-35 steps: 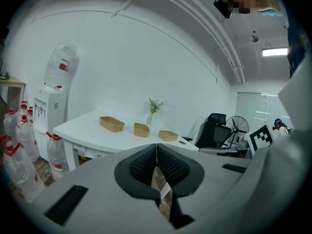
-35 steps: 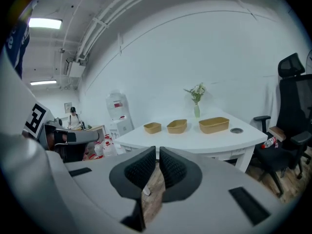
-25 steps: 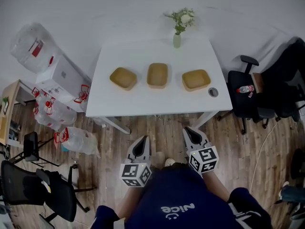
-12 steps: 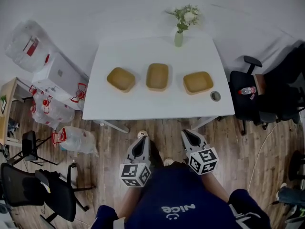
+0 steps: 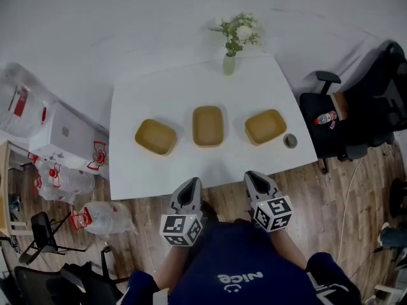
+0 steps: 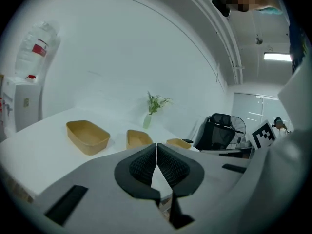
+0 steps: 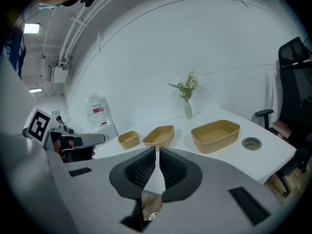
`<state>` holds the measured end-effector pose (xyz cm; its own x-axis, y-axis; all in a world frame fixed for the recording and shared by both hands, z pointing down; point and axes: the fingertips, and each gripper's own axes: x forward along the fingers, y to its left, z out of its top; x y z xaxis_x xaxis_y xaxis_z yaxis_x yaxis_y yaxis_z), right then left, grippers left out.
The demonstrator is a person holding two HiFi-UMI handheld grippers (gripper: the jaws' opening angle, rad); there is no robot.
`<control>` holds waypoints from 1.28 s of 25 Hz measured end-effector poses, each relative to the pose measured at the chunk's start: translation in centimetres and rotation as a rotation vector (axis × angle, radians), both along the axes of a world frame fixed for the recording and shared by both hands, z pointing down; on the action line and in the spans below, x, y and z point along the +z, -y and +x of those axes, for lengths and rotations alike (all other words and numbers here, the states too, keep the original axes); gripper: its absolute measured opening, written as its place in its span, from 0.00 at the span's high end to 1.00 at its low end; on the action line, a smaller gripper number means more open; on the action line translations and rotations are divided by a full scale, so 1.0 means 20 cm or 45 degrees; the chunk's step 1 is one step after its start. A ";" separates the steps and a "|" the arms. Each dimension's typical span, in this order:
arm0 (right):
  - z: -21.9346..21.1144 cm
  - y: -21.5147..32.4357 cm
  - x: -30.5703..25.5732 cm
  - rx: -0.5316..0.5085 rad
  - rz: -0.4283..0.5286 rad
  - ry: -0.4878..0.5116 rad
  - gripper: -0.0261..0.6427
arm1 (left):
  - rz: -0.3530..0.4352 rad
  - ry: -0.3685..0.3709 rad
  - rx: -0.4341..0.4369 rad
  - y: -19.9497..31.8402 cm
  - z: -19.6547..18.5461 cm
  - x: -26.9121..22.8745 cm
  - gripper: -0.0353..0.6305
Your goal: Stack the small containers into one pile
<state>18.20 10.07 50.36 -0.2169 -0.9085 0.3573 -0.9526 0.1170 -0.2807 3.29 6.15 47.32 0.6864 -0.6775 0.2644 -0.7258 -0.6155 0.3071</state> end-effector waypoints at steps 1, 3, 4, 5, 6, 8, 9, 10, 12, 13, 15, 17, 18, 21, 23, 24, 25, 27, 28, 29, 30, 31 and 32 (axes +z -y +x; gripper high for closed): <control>0.00 0.06 0.00 0.017 -0.002 -0.002 0.88 | 0.007 0.006 0.024 0.07 0.00 -0.01 0.92; -0.02 0.16 -0.01 0.050 -0.004 -0.003 0.88 | 0.012 0.006 0.064 0.19 -0.01 -0.02 0.92; -0.04 0.21 -0.01 0.065 -0.007 -0.001 0.88 | 0.009 0.000 0.080 0.24 -0.02 -0.02 0.92; -0.05 0.25 -0.01 0.078 -0.011 -0.001 0.88 | 0.003 -0.008 0.094 0.29 -0.03 -0.02 0.92; -0.06 0.29 -0.01 0.090 -0.017 -0.003 0.88 | -0.002 -0.016 0.108 0.34 -0.04 -0.02 0.92; -0.09 0.37 0.00 0.120 -0.032 -0.011 0.88 | -0.008 -0.024 0.127 0.43 -0.07 -0.01 0.92; -0.09 0.41 0.00 0.139 -0.035 -0.012 0.88 | -0.009 -0.026 0.132 0.48 -0.09 -0.01 0.92; -0.10 0.44 -0.01 0.158 -0.034 -0.012 0.88 | -0.010 -0.026 0.135 0.52 -0.11 0.00 0.92; -0.12 0.52 -0.04 0.186 -0.023 -0.029 0.88 | -0.012 -0.027 0.134 0.62 -0.16 0.00 0.92; -0.12 0.56 -0.05 0.194 -0.021 -0.052 0.88 | -0.015 -0.028 0.129 0.66 -0.19 0.00 0.92; -0.13 0.63 -0.07 0.223 -0.028 -0.089 0.88 | -0.023 -0.027 0.120 0.75 -0.26 0.01 0.92; -0.11 0.69 -0.07 0.277 -0.041 -0.077 0.88 | -0.025 -0.019 0.124 0.82 -0.30 0.02 0.92; -0.10 0.71 -0.07 0.299 -0.049 -0.059 0.88 | -0.025 -0.014 0.127 0.85 -0.32 0.02 0.92; -0.09 0.77 -0.05 0.303 -0.083 -0.037 0.88 | -0.036 -0.008 0.122 0.91 -0.35 0.04 0.92; -0.08 0.80 -0.04 0.297 -0.114 -0.042 0.88 | -0.048 -0.007 0.113 0.92 -0.35 0.05 0.92; -0.07 0.81 -0.03 0.295 -0.128 -0.040 0.88 | -0.053 -0.006 0.107 0.93 -0.35 0.05 0.92; -0.06 0.83 -0.03 0.291 -0.139 -0.036 0.88 | -0.055 -0.004 0.099 0.93 -0.35 0.05 0.92; -0.05 0.88 -0.01 0.268 -0.164 -0.027 0.87 | -0.057 0.003 0.079 0.94 -0.34 0.05 0.92; -0.04 0.91 0.01 0.251 -0.181 -0.021 0.83 | -0.058 0.007 0.068 0.95 -0.33 0.05 0.92; -0.04 0.93 0.02 0.231 -0.205 -0.012 0.75 | -0.060 0.014 0.055 0.95 -0.34 0.05 0.92; -0.04 0.95 0.04 0.213 -0.233 0.000 0.73 | -0.063 0.021 0.040 0.95 -0.35 0.05 0.92; -0.04 0.97 0.06 0.197 -0.262 0.012 0.73 | -0.066 0.027 0.023 0.95 -0.35 0.05 0.92; -0.04 0.99 0.08 0.184 -0.289 0.020 0.73 | -0.069 0.030 0.004 0.95 -0.36 0.04 0.92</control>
<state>17.49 -9.67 52.00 -0.0981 -0.8274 0.5529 -0.9501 -0.0874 -0.2994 -3.95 -12.80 48.17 0.6818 -0.6594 0.3167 -0.7312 -0.6008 0.3231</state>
